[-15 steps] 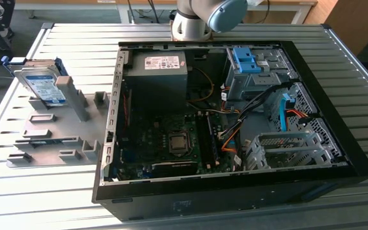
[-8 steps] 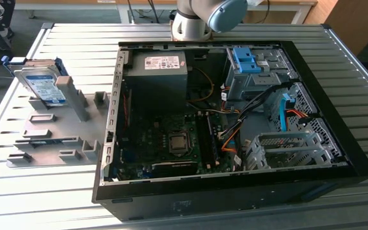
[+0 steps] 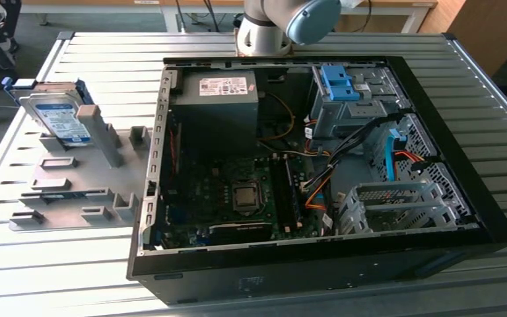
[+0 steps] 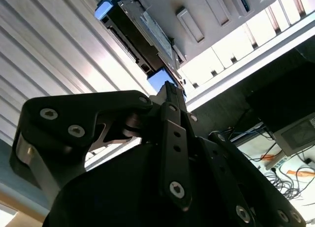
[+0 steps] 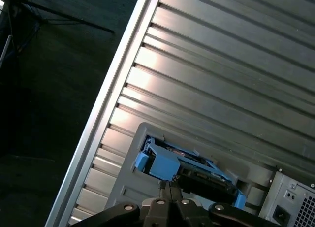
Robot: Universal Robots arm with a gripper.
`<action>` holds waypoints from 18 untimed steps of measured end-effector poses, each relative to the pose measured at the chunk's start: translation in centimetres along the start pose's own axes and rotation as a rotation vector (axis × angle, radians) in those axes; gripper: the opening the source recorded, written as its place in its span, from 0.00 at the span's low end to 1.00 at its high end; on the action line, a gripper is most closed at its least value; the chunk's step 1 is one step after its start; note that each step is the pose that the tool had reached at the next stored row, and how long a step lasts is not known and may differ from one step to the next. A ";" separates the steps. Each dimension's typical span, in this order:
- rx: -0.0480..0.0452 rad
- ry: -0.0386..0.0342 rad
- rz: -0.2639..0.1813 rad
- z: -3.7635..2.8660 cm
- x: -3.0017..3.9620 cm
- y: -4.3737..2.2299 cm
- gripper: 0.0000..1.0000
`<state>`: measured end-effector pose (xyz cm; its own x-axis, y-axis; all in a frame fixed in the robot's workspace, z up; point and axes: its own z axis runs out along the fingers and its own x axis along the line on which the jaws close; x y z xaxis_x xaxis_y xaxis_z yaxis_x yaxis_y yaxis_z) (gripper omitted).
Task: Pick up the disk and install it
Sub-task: 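Pick up the disk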
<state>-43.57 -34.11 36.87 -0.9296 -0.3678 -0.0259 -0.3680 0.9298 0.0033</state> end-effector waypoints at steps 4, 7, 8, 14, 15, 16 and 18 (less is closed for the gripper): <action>-0.0019 0.0003 -0.073 0.04 0.00 0.00 0.11; -0.0033 0.0004 -0.128 0.08 0.00 0.00 0.11; -0.0038 0.0005 -0.146 0.09 0.00 0.00 0.11; -0.0066 0.0009 -0.255 0.17 0.00 0.00 0.11; -0.0071 0.0010 -0.272 0.18 0.00 0.00 0.11; -0.0075 0.0010 -0.290 0.20 0.00 0.00 0.11; -0.0085 0.0010 -0.328 0.23 0.00 0.00 0.11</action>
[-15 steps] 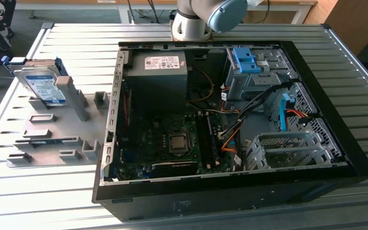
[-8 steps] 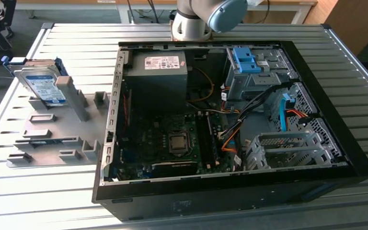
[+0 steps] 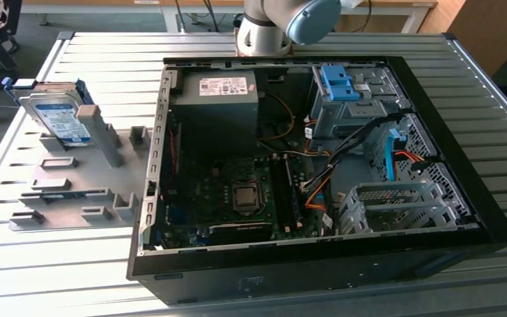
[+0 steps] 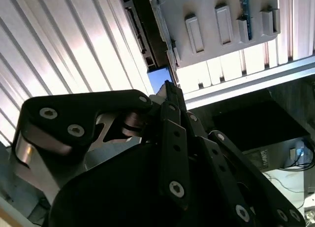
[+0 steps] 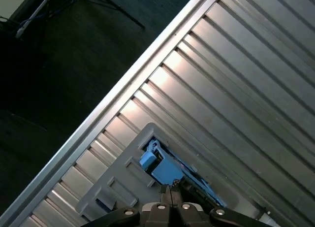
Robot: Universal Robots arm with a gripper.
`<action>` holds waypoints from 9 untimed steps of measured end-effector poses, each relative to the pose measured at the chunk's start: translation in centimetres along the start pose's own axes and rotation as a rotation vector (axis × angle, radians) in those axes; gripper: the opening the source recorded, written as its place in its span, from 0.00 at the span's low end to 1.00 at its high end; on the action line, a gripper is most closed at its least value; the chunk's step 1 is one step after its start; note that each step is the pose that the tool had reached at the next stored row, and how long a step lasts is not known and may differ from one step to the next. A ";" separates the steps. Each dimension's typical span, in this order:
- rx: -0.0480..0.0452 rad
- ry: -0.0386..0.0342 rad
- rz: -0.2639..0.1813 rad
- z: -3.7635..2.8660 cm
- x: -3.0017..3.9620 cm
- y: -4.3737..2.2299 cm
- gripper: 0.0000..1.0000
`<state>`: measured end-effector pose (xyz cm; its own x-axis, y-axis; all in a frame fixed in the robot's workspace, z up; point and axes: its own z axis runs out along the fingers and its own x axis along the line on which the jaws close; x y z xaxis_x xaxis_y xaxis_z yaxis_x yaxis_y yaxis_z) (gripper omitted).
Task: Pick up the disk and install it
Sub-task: 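Pick up the disk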
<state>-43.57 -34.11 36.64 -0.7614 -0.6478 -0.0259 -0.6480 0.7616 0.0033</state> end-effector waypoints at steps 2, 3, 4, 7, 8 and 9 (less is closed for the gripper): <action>-0.0009 0.0002 -0.035 0.02 0.00 0.00 0.11; -0.0014 0.0003 -0.054 0.03 0.00 0.00 0.11; -0.0018 0.0004 -0.072 0.05 0.00 0.00 0.11; -0.0029 0.0005 -0.115 0.06 0.00 0.00 0.11; -0.0030 0.0005 -0.117 0.06 0.00 0.00 0.11; -0.0030 0.0004 -0.117 0.06 0.00 0.00 0.11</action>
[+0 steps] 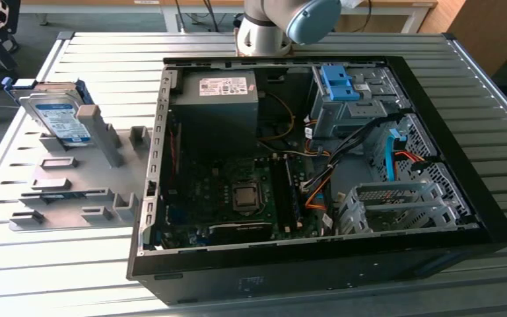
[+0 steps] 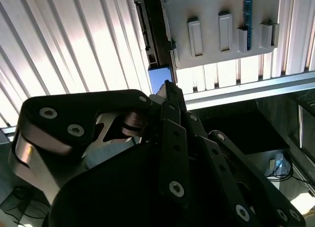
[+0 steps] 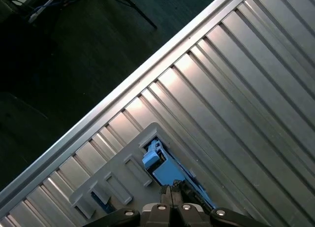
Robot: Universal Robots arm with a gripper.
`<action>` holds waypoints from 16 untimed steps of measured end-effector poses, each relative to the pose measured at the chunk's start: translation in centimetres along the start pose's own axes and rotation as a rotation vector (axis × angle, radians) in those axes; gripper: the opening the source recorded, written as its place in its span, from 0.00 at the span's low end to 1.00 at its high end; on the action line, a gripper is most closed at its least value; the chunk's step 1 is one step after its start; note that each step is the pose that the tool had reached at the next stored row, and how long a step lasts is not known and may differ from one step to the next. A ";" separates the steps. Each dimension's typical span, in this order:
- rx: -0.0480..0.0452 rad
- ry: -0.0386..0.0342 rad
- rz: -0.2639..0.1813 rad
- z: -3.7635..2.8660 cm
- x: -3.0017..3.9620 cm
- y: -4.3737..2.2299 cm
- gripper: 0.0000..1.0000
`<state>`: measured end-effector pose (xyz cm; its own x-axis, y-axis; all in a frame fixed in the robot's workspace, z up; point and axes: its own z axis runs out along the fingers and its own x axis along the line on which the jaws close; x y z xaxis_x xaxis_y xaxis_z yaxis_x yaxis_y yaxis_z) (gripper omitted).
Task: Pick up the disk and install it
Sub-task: 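Pick up the disk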
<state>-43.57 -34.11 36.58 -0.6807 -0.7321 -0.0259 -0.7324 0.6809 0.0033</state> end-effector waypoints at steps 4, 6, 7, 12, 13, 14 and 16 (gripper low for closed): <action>-0.0001 0.0001 -0.001 0.00 0.00 0.00 0.11; -0.0002 0.0001 -0.005 0.00 0.00 0.00 0.11; -0.0004 0.0001 -0.013 0.00 0.00 0.00 0.11; -0.0025 0.0003 -0.097 0.01 0.00 0.00 0.11; -0.0030 0.0004 -0.115 0.01 0.00 0.00 0.11; -0.0034 0.0004 -0.133 0.01 0.00 0.00 0.11; -0.0044 0.0006 -0.171 0.02 0.00 0.00 0.11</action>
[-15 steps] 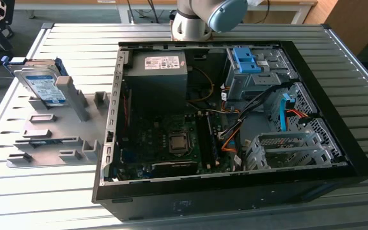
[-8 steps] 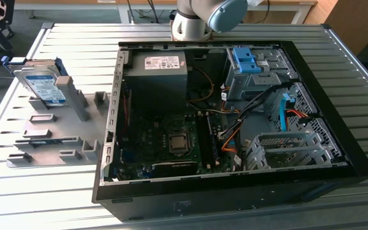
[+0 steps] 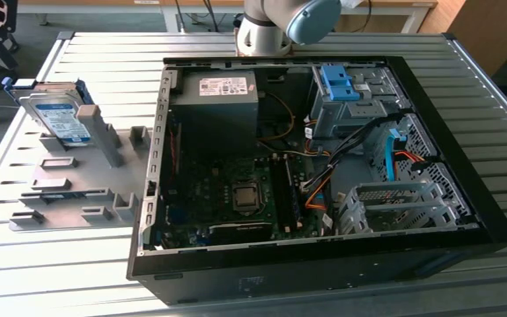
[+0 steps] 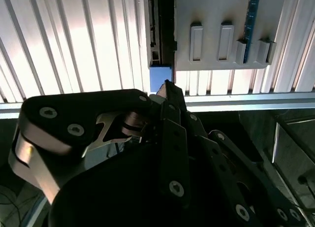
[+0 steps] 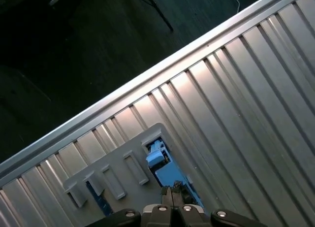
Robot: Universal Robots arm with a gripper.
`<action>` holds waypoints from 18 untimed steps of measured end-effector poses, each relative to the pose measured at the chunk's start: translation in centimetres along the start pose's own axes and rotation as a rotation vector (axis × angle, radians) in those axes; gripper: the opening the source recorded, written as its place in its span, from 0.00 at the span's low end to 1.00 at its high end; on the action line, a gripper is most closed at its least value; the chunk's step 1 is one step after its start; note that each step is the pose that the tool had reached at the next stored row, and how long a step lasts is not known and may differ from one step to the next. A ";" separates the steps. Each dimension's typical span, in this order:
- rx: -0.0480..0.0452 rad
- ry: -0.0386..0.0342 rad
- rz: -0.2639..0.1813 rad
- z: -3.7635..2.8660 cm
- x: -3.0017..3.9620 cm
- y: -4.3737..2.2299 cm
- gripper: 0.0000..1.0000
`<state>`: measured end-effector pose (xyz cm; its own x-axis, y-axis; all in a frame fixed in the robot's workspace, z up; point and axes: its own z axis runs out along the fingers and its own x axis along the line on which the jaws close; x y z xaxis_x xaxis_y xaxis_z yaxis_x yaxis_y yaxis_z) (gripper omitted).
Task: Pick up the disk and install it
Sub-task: 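Pick up the disk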
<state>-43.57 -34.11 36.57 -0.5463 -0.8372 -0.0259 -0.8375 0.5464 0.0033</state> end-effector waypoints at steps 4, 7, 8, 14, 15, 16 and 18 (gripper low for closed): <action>-0.0015 0.0002 -0.057 0.00 0.00 0.00 0.11; -0.0015 0.0002 -0.059 0.00 0.00 0.00 0.11; -0.0016 0.0002 -0.059 0.01 0.00 0.00 0.11; -0.0015 0.0002 -0.060 0.01 0.00 0.00 0.11; -0.0016 0.0002 -0.060 0.00 0.00 0.00 0.11; -0.0016 0.0002 -0.060 0.01 0.00 0.00 0.11; -0.0016 0.0002 -0.060 0.01 0.00 0.00 0.11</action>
<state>-43.57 -34.11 36.56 -0.4947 -0.8687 -0.0259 -0.8690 0.4948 0.0033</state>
